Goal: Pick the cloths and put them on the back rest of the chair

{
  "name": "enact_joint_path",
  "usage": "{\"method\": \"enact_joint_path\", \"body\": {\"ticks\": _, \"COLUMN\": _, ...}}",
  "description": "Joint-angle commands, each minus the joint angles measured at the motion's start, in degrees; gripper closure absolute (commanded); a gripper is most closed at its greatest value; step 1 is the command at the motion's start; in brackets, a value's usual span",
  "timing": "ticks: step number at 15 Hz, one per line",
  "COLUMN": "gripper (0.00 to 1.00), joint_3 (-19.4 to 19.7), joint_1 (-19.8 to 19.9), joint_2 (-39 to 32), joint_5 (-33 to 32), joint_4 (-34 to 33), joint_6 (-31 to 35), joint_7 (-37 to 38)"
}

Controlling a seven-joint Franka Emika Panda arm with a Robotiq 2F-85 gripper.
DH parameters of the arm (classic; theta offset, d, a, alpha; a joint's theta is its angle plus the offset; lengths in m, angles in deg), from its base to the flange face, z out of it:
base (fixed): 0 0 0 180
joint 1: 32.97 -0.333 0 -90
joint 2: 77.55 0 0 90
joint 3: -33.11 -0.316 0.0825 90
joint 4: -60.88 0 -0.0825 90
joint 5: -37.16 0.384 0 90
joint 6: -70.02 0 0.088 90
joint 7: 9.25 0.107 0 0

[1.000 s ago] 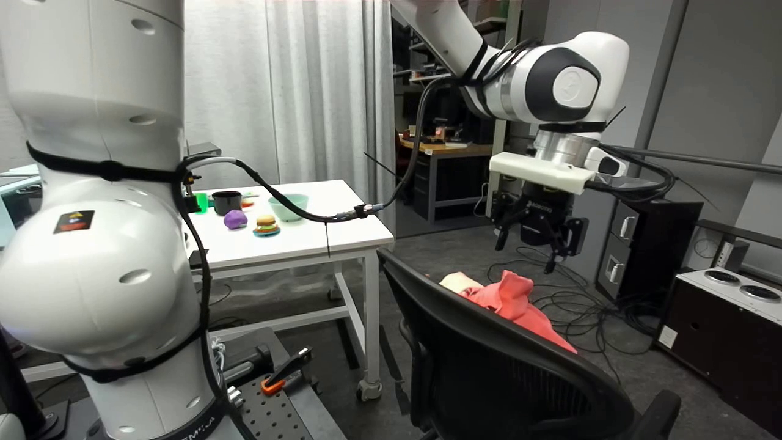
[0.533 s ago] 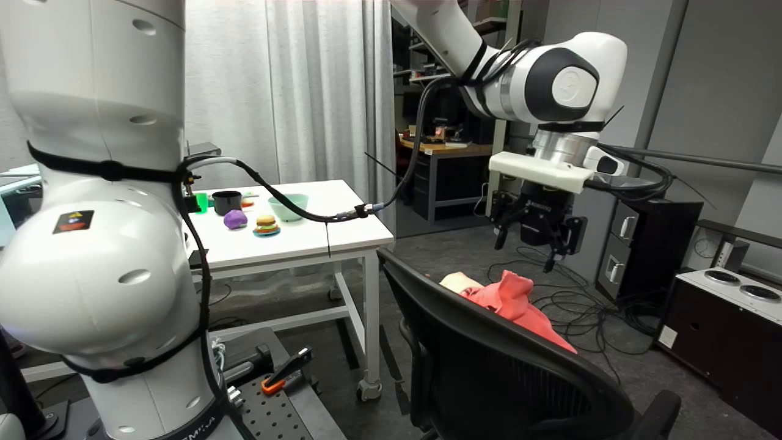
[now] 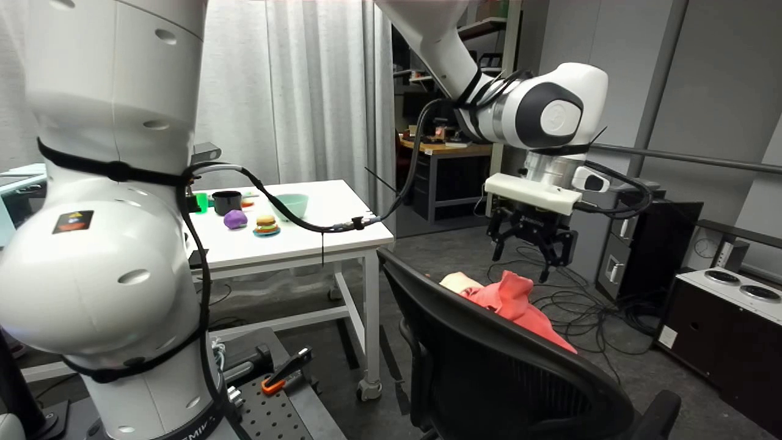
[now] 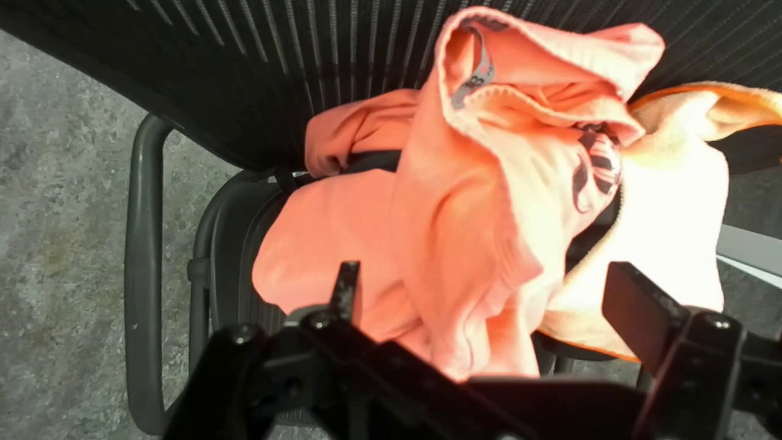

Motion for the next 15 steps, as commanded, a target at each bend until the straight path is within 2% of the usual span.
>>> {"method": "enact_joint_path", "body": {"ticks": 1, "gripper": 0.00, "joint_3": -2.1, "joint_1": 2.1, "joint_2": -2.9, "joint_5": 2.2, "joint_4": -0.8, "joint_6": 3.6, "joint_7": -2.8}}
{"method": "enact_joint_path", "body": {"ticks": 4, "gripper": 0.00, "joint_3": -3.2, "joint_1": 2.6, "joint_2": -4.3, "joint_5": 2.7, "joint_4": -0.4, "joint_6": 4.8, "joint_7": -3.2}}
{"method": "enact_joint_path", "body": {"ticks": 5, "gripper": 0.25, "joint_3": -3.6, "joint_1": 2.9, "joint_2": -4.9, "joint_5": 3.3, "joint_4": -0.6, "joint_6": 4.6, "joint_7": -3.3}}
{"method": "enact_joint_path", "body": {"ticks": 7, "gripper": 0.34, "joint_3": -4.2, "joint_1": 3.5, "joint_2": -5.4, "joint_5": 4.4, "joint_4": -0.5, "joint_6": 4.3, "joint_7": -3.6}}
{"method": "enact_joint_path", "body": {"ticks": 15, "gripper": 0.98, "joint_3": -4.8, "joint_1": 4.4, "joint_2": -3.3, "joint_5": 6.4, "joint_4": 0.7, "joint_6": 2.6, "joint_7": -3.8}}
